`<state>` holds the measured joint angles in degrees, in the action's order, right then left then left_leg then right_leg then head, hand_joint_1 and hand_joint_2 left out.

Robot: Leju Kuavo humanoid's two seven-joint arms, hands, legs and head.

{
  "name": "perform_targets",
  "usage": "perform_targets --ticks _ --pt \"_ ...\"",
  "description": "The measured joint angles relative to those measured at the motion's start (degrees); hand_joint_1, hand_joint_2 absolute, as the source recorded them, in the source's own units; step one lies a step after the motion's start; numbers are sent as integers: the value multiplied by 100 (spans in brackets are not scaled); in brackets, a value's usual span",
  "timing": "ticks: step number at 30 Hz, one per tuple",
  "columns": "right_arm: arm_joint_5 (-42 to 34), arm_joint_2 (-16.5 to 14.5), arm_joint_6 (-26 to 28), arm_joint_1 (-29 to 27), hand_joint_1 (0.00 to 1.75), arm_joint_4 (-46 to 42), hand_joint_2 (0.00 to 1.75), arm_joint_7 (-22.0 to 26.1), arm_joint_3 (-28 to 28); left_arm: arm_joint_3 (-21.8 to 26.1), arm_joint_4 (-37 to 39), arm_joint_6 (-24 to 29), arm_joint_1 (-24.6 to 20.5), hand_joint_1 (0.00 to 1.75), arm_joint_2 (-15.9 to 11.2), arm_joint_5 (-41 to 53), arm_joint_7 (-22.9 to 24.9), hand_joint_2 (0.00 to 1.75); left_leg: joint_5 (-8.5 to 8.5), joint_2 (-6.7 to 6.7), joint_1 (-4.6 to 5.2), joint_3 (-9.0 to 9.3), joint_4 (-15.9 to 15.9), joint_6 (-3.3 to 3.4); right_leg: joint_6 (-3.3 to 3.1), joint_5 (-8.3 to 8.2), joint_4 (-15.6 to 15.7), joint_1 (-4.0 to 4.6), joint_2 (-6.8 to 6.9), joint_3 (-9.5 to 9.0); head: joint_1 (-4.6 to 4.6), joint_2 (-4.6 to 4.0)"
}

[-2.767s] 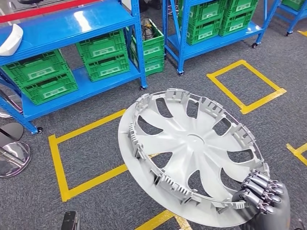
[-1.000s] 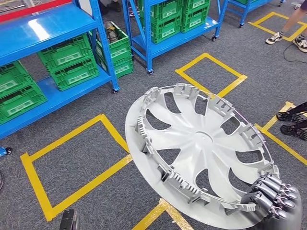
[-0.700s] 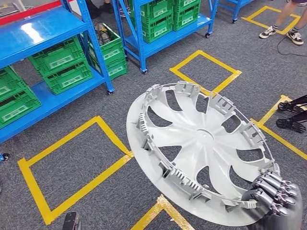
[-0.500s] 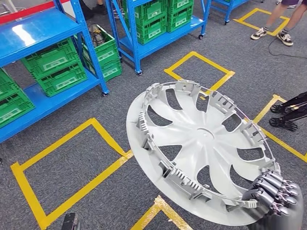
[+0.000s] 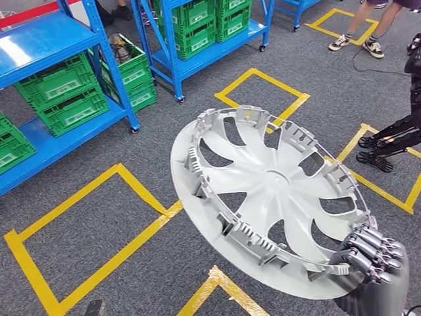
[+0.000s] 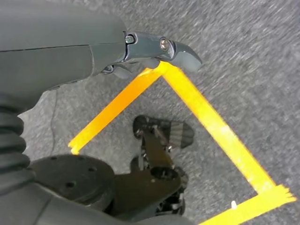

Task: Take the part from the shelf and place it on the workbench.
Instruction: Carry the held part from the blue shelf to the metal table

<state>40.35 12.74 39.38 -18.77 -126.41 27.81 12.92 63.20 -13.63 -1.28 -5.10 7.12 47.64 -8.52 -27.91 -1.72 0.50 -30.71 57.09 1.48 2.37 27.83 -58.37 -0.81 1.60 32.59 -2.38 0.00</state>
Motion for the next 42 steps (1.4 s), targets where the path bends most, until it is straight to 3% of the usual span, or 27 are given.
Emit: perform_targets --ticks 3,5,8,9,10,11,13,15,16,18,20,21,23,25,26,29,31,33,35,37,39,40,41,42 --pt "-51 51 0 70 175 40 175 -37 48 43 3 -72 18 0 -12 -43 122 175 -19 -33 6 -7 31 -62 -112 3 41 9 -53 -19 12 0" --pt "-89 81 0 114 175 59 175 -51 79 76 4 -110 26 0 -17 -66 195 175 -195 21 -14 -90 246 -119 -184 -14 53 -2 -86 -15 24 0" --pt "-120 123 -1 176 175 75 175 -51 122 110 14 -134 56 0 -17 -87 256 175 -751 102 -37 -564 1323 -170 -239 -27 58 -1 -148 2 46 0" --pt "-125 133 -1 184 175 85 175 -51 132 115 17 -136 71 0 -15 -88 264 175 -843 104 -39 -706 1630 -170 -242 -28 56 5 -179 6 47 0" --pt "-127 139 -1 187 175 95 175 -51 141 119 21 -137 84 0 -15 -89 269 175 -822 106 -39 -764 1744 -163 -243 -29 56 10 -212 6 47 0" --pt "-129 143 -1 189 175 104 175 -51 149 121 24 -142 95 0 -16 -90 275 175 -689 114 -39 -719 1632 -146 -244 -30 55 15 -250 1 48 0" --pt "-136 151 -1 204 175 113 175 -51 166 127 25 -154 104 0 -29 -91 287 175 -255 206 -34 -385 880 -80 -241 -29 56 19 -320 -15 47 0" --pt "-146 170 -1 241 175 119 175 -51 180 140 28 -166 106 0 -48 -92 297 175 -17 344 -27 -106 235 -17 -209 -37 45 26 -389 6 47 0" --pt "-151 184 0 255 175 122 175 -51 185 149 31 -169 108 0 -56 -93 301 175 -4 389 -19 -57 100 0 -181 -48 44 20 -418 30 45 0" --pt "-160 210 1 263 175 127 175 -55 197 162 34 -175 113 0 -56 -98 308 175 -6 354 -17 -48 39 15 -109 -71 53 8 -465 67 50 0" --pt "-164 240 1 257 175 130 175 -54 209 168 36 -185 115 0 -50 -99 310 175 35 292 -41 -24 -33 57 -50 20 -56 9 -398 141 32 0" --pt "-168 261 1 259 175 132 175 -49 212 171 36 -190 115 0 -50 -99 311 175 53 256 -56 -12 -64 80 -25 150 -264 10 -335 243 13 0" --pt "-178 290 1 258 175 136 175 -36 213 182 37 -196 125 0 -58 -99 312 175 53 183 -47 -10 -70 106 16 506 -982 -1 -229 582 -16 0" --pt "-187 305 1 246 175 144 175 -29 212 197 38 -199 139 0 -63 -100 312 175 46 99 -36 -12 -64 108 48 648 -1482 -10 -204 820 -19 0" --pt "-190 314 1 240 175 148 175 -27 210 203 38 -202 142 0 -63 -100 312 175 42 63 -34 -10 -59 104 55 558 -1421 -12 -193 786 -19 0" --pt "-195 335 1 239 175 155 175 -19 208 207 38 -211 140 0 -61 -100 312 175 -2 -27 -21 5 -19 48 37 85 -347 -5 -39 207 -22 0" --pt "-199 337 1 242 175 156 175 -2 208 209 38 -214 140 0 -66 -100 312 175 -25 -68 5 4 16 -5 -24 12 44 16 21 -17 -14 1" --pt "-202 337 1 229 175 158 175 6 205 212 38 -215 139 0 -69 -100 312 175 -31 -110 11 6 26 -44 -96 9 47 27 -39 -17 -4 1" --pt "-202 337 1 221 175 158 175 9 205 213 38 -215 135 0 -70 -100 312 175 -143 -64 -6 -24 136 -100 -164 -6 60 14 -89 -15 9 0" --pt "-201 337 1 223 175 158 175 14 207 213 38 -216 135 0 -70 -100 312 175 -479 53 -27 -248 675 -153 -221 -23 71 1 -135 -14 31 0" --pt "-201 337 1 222 175 158 175 16 207 214 40 -218 147 0 -64 -100 312 175 -826 102 -38 -607 1474 -170 -242 -28 70 7 -198 -3 40 0" --pt "-202 337 1 218 175 158 175 16 207 215 41 -219 154 0 -62 -100 312 175 -870 105 -39 -719 1711 -170 -244 -30 68 10 -238 -1 40 0" --pt "-202 337 1 216 175 158 175 17 207 216 42 -220 158 0 -62 -100 312 175 -787 109 -39 -728 1716 -160 -245 -30 67 13 -282 -5 40 0" --pt "-203 337 1 214 175 158 175 18 207 217 43 -220 159 0 -63 -100 312 175 -602 121 -39 -633 1494 -143 -244 -30 67 14 -329 -14 40 0"
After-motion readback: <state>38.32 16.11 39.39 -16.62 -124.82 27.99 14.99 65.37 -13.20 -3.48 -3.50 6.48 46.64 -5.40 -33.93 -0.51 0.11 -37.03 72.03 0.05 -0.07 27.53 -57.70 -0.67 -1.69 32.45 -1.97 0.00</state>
